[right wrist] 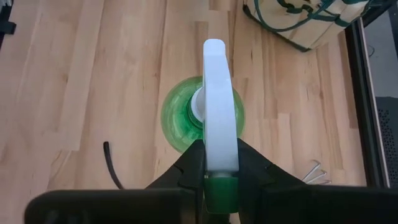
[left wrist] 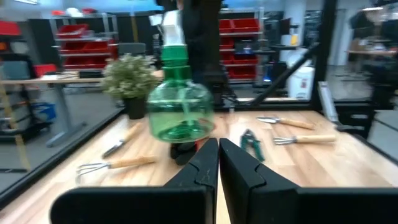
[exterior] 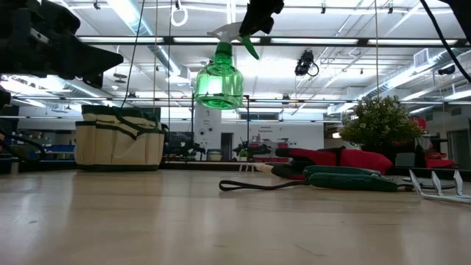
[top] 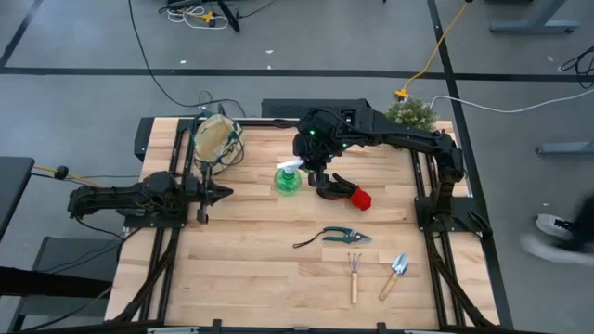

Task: Pick & Place Garden tools in Gardening bag
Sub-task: Put the green spray bottle into the gardening bag

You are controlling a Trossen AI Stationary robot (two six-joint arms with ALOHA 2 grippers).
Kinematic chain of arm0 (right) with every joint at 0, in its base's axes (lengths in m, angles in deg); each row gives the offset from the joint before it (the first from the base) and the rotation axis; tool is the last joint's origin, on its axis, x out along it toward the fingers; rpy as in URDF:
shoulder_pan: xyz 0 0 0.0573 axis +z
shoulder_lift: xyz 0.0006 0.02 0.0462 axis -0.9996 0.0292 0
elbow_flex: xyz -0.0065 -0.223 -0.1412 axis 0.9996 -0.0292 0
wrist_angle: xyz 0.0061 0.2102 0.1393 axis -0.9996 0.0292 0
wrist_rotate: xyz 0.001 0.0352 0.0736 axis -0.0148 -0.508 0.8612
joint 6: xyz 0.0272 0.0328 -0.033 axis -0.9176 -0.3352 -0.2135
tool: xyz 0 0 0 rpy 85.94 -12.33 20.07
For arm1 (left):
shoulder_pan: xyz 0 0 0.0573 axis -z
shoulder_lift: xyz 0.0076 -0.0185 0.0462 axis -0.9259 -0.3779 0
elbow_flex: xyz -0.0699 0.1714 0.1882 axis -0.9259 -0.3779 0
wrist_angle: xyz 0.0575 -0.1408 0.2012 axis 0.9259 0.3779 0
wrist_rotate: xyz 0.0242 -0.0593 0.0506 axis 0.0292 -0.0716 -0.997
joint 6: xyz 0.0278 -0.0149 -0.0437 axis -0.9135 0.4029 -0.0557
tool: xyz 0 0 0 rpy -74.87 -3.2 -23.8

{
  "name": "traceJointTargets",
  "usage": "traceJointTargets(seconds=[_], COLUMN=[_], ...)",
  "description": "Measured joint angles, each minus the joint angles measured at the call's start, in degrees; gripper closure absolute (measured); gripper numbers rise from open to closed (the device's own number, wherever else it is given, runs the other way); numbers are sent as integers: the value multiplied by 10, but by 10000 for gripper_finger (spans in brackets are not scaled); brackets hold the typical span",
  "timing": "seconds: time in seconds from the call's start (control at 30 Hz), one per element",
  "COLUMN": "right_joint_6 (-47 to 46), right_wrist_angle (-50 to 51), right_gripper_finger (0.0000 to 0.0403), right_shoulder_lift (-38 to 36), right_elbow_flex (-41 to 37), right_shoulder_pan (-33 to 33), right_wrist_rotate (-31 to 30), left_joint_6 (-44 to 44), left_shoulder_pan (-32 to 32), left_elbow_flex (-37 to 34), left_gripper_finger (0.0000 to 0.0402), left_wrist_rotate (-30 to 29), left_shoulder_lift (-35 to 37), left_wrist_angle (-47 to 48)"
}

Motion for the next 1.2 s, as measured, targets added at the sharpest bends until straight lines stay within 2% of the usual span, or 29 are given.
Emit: traceJointTargets(seconds=[0.2, 0.67, 0.9, 1.2], right_joint_6=[-1, -1, -1, -1], right_wrist_angle=[1, 1, 1, 1], right_gripper_finger=[348, 348, 348, 348], right_shoulder_lift=[0, 0, 0, 0], right_elbow_flex=[0, 0, 0, 0], right_shoulder_pan=[0, 0, 0, 0], right_wrist_rotate=[0, 0, 0, 0], left_joint_6=[34, 75, 74, 29], left_shoulder_pan=[0, 0, 0, 0], left_elbow_flex=[0, 6, 71, 191], left_gripper_finger=[381, 395, 398, 398], left_wrist_rotate=[-15, -6, -6, -11], left_shoulder_lift=[0, -1, -14, -123], left_wrist_angle=[0, 2, 32, 51])
